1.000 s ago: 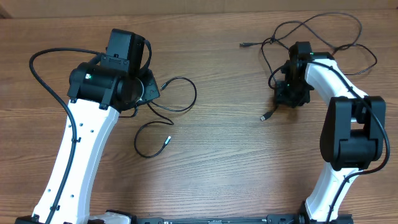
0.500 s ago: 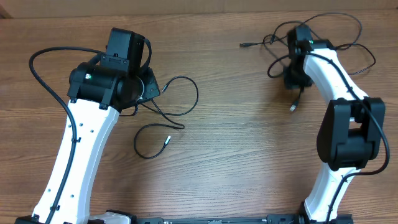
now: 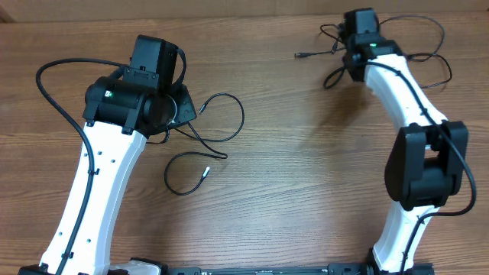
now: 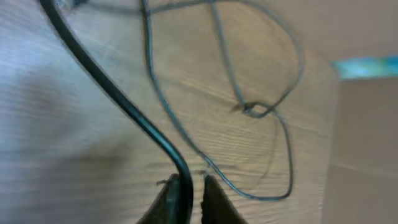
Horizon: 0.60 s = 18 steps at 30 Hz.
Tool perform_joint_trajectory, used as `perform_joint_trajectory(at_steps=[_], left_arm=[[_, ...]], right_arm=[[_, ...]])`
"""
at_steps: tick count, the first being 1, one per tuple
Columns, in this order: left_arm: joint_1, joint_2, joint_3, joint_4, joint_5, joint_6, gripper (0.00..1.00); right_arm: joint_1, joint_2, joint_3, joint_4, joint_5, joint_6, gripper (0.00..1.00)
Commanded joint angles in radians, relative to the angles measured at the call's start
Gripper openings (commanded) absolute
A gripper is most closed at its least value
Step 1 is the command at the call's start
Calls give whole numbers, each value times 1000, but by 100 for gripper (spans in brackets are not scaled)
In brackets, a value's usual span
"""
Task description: Untangle cables
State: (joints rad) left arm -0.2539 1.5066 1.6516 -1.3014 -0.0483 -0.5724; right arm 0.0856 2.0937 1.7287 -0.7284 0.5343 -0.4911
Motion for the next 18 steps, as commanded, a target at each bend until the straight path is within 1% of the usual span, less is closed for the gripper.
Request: perform_joint_trajectory(at_steps=[1, 2, 3, 4, 8, 10, 13, 16, 18], left_arm=[[-5, 5, 7, -1, -3, 16, 10], [-5, 5, 7, -2, -3, 16, 10], [-5, 5, 7, -2, -3, 16, 9], [-5, 5, 7, -3, -3, 16, 9], [-5, 5, 7, -4, -3, 16, 9], [-5, 5, 7, -5, -3, 16, 9], [-5, 5, 7, -8, -3, 16, 9], [-5, 5, 7, -8, -3, 16, 9], [-5, 5, 7, -8, -3, 16, 9]], right_arm=[[-32, -24, 18, -25, -170, -52, 34], [-37, -23, 18, -27, -175, -33, 51], [-43, -23, 16, -26, -174, 2, 81], [-46, -23, 16, -25, -174, 32, 100], [-55, -23, 16, -26, -187, 193, 100], [-55, -23, 16, -38, -246, 290, 100], [-55, -22, 14, -58, -463, 367, 100], [-55, -22, -1, -25, -713, 416, 100], [-55, -21, -11, 5, -803, 457, 98]])
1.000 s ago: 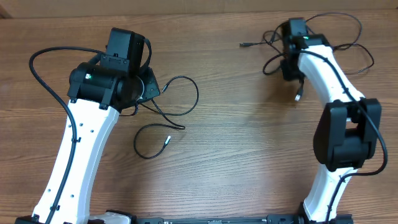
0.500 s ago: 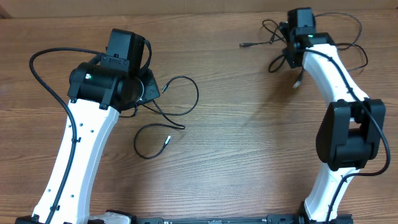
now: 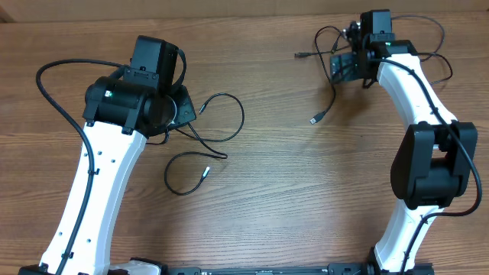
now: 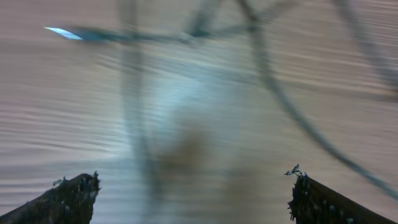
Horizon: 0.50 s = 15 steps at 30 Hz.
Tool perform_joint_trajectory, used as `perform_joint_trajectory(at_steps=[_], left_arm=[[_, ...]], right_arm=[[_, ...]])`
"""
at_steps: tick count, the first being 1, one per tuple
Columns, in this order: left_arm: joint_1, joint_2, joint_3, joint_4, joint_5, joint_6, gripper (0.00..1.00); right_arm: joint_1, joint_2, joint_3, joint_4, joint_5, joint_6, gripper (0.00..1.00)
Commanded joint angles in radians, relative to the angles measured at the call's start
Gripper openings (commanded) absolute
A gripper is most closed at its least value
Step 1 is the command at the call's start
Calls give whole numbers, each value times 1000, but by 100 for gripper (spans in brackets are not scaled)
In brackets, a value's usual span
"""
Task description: Untangle cables
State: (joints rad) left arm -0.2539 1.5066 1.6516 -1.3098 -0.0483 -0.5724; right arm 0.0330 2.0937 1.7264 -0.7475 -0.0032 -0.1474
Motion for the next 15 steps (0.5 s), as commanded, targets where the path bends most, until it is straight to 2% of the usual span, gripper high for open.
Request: perform_joint_trajectory(at_steps=[1, 7, 9, 15], left_arm=[[-5, 5, 7, 0, -3, 16, 9], [-5, 5, 7, 1, -3, 16, 9], [-5, 5, 7, 1, -3, 16, 9], [-5, 5, 7, -2, -3, 16, 10]], right_arm=[[1, -16, -10, 37, -287, 138, 98], [32, 11, -13, 51, -284, 177, 97], [42, 29, -15, 25, -256, 178, 92], [45, 44, -17, -98, -113, 177, 94]])
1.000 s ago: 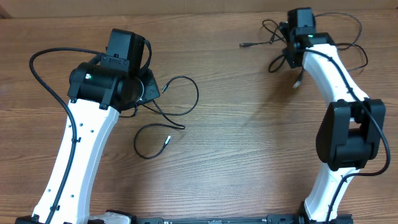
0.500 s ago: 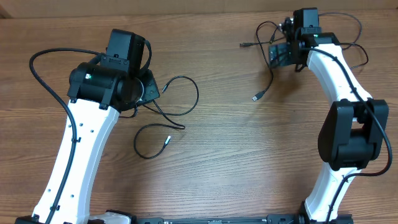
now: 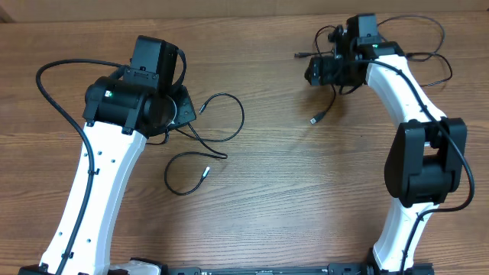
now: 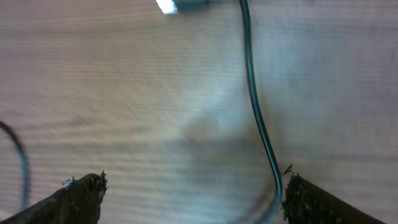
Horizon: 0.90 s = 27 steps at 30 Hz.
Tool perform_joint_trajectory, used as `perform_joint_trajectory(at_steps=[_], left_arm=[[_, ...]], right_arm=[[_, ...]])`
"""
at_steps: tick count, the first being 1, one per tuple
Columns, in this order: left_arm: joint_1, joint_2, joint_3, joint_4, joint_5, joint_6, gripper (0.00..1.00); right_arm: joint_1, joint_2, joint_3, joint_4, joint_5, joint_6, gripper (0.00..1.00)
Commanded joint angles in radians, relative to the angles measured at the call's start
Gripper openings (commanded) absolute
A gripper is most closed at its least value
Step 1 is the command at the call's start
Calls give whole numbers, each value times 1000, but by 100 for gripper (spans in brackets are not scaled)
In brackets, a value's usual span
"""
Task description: Untangle cables
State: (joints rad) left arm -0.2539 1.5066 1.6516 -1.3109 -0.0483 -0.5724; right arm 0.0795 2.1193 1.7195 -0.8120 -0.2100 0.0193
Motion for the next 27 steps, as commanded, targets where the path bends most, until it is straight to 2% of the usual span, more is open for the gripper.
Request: perform_joint_trajectory(at_steps=[1, 5, 8, 11, 14, 18, 20, 23, 27], left_arm=[[-5, 5, 7, 1, -3, 16, 10], [-5, 5, 7, 11, -3, 16, 10], [-5, 5, 7, 10, -3, 16, 10], [-5, 5, 7, 7, -3, 16, 10], [-5, 5, 7, 6, -3, 16, 10], [-5, 5, 7, 6, -3, 16, 10], [-5, 5, 7, 6, -3, 16, 10], [-5, 5, 7, 6, -3, 16, 10], [-5, 5, 7, 6, -3, 16, 10]], right_arm=[[-2, 18, -10, -48, 102, 11, 95], [-2, 19, -13, -92, 116, 11, 95], [-2, 19, -27, -54, 158, 11, 94], [-2, 19, -61, 26, 164, 11, 89], [-2, 25, -97, 107, 164, 11, 79], [-2, 49, -117, 163, 164, 11, 78], [-2, 56, -117, 172, 164, 11, 70], [-2, 58, -117, 185, 164, 48, 51], [-2, 58, -117, 198, 164, 63, 44]])
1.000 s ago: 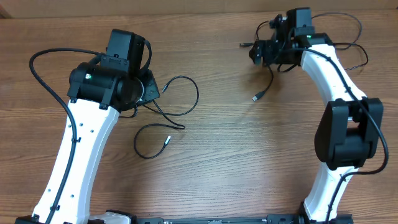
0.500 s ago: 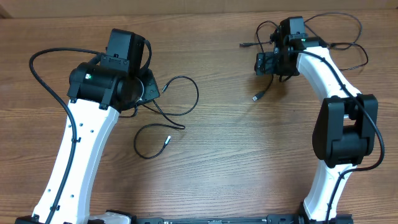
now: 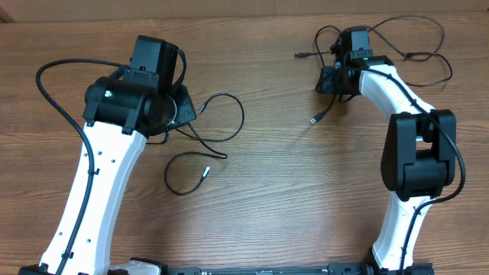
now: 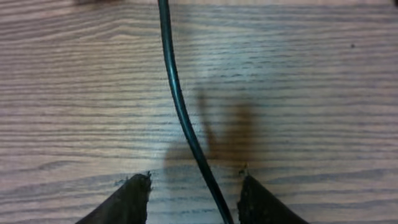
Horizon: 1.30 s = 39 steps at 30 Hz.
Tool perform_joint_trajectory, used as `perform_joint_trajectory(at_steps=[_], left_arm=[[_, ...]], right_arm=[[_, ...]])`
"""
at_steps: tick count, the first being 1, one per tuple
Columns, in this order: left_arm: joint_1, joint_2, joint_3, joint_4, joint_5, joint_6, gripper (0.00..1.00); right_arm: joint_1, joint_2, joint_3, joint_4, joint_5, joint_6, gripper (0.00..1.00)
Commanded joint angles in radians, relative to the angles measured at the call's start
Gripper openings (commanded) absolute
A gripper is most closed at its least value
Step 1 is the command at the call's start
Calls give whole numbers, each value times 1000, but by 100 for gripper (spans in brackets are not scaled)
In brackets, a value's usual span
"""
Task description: Untangle cables
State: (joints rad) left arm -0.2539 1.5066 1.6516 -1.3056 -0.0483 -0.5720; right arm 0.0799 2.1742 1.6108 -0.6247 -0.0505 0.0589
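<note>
Two cable groups lie on the wooden table. At the left, a thin black cable (image 3: 242, 114) makes two loops with silver plugs. My left gripper (image 3: 186, 107) sits at their tangled end, its jaws hidden under the wrist. At the back right, a thicker black cable (image 4: 179, 112) runs down to a plug (image 3: 315, 118). My right gripper (image 4: 194, 177) is open and straddles this cable low over the table, one finger on each side. In the overhead view the right gripper (image 3: 330, 79) is just above that plug.
More thin black cable loops (image 3: 416, 42) spread behind the right arm toward the table's back edge, and another plug (image 3: 299, 55) lies left of the right gripper. The left arm's own thick cable (image 3: 46, 80) arcs at the far left.
My right gripper has shifted slightly right and its wrist has turned. Its fingers stand much closer together, and the black cable lies between them. The left arm and its cable are unchanged.
The right gripper was first shut on the thicker black cable at the back right. Then it was open, and the cable's plug end lay stretched out toward the table's middle. Later it hovered wide open beside the cable, and now it straddles it with narrower jaws.
</note>
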Motion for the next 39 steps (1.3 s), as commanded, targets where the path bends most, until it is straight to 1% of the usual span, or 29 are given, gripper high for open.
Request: perform_joint_trajectory(at_steps=[1, 4, 6, 7, 8, 9, 10, 13, 17, 18, 19, 20, 24, 27, 30, 36, 39], left_arm=[[-5, 5, 7, 0, -3, 16, 10], [-5, 5, 7, -4, -3, 16, 10], [-5, 5, 7, -6, -3, 15, 10], [-5, 5, 7, -6, -3, 15, 10], [-5, 5, 7, -6, -3, 15, 10], [-5, 5, 7, -6, -3, 15, 10], [-5, 5, 7, -7, -3, 16, 10], [-5, 5, 7, -7, -3, 15, 10], [-5, 5, 7, -10, -3, 15, 10], [-5, 5, 7, -11, -3, 15, 10], [-5, 5, 7, -11, -3, 15, 10], [-5, 5, 7, -10, -3, 15, 10], [-5, 5, 7, -10, -3, 15, 11], [-5, 5, 7, -10, -3, 15, 11], [-5, 5, 7, -6, -3, 15, 11], [-5, 5, 7, -6, -3, 15, 11], [-5, 5, 7, -5, -3, 15, 11]], right_arm=[[-3, 3, -8, 11, 5, 23, 39], [-3, 3, -8, 10, 5, 24, 24], [-3, 3, -8, 10, 5, 23, 25], [-3, 3, -8, 10, 5, 23, 33], [-3, 3, -8, 10, 6, 22, 56], [-3, 3, -8, 10, 11, 19, 67], [-3, 3, -8, 10, 18, 19, 70], [-3, 13, -8, 11, 34, 19, 70], [-3, 45, -8, 5, 10, 19, 64], [-3, 51, -8, 3, 4, 19, 61], [-3, 52, -8, 3, 5, 19, 50], [-3, 52, -8, 6, 4, 21, 41], [-4, 43, 18, 8, 5, 72, 18], [-10, 16, 52, 1, 5, 140, 4], [-22, -32, 98, -17, 5, 288, 4], [-53, -176, 159, -103, 4, 731, 4], [-65, -258, 159, -143, 5, 903, 4]])
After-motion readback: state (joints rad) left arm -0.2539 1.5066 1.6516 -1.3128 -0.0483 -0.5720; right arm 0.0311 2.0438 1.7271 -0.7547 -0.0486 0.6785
